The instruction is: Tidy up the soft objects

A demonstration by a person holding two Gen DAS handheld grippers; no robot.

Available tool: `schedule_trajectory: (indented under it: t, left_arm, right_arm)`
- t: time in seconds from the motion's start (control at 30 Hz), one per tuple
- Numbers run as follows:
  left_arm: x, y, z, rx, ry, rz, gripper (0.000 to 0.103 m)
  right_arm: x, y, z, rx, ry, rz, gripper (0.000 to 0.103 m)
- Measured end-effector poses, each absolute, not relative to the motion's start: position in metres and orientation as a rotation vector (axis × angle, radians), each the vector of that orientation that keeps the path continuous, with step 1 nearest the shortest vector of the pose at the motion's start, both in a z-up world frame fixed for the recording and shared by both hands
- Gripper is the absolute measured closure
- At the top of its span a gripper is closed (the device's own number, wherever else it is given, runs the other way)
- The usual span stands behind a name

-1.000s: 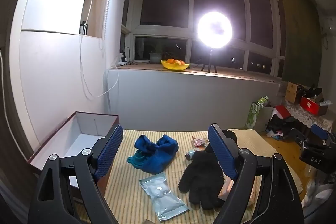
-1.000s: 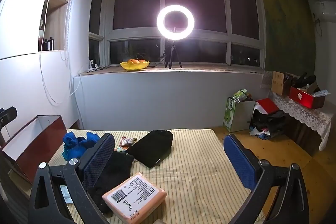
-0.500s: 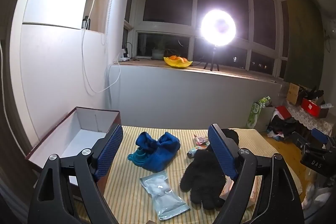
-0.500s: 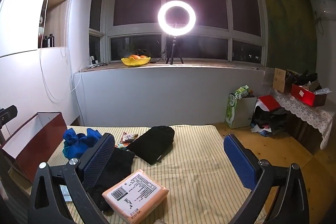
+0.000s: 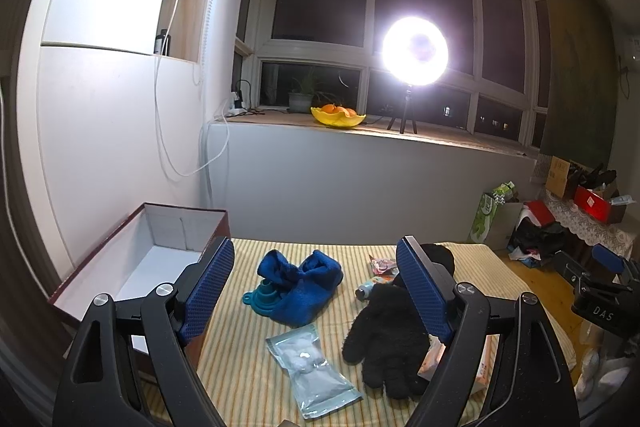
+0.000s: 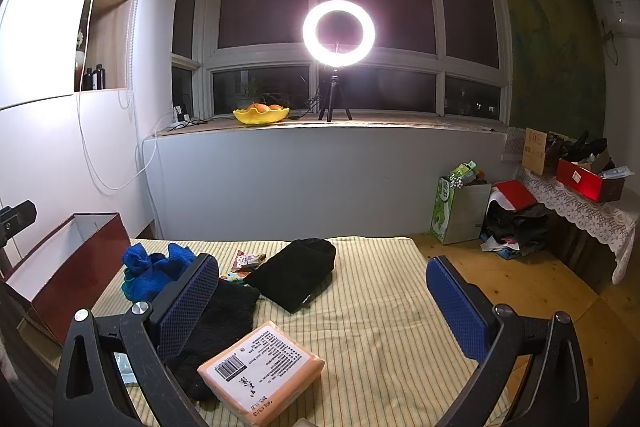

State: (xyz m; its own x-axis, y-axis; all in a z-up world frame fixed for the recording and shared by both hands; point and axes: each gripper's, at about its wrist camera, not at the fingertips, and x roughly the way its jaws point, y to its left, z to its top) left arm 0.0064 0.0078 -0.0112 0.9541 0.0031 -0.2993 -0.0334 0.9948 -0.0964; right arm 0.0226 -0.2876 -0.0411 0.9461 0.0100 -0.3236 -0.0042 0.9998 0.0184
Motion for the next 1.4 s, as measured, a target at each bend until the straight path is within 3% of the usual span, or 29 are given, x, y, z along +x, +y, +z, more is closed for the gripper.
schedule_trajectory:
  t: [1.4]
  left_arm:
    - [0.0069,0.0064,-0.0111,-0.103,0.312,0.021,0.02]
  right_arm:
    - [0.024,-0.2801,-0.0462,0.006,0.352,0.021,0.001]
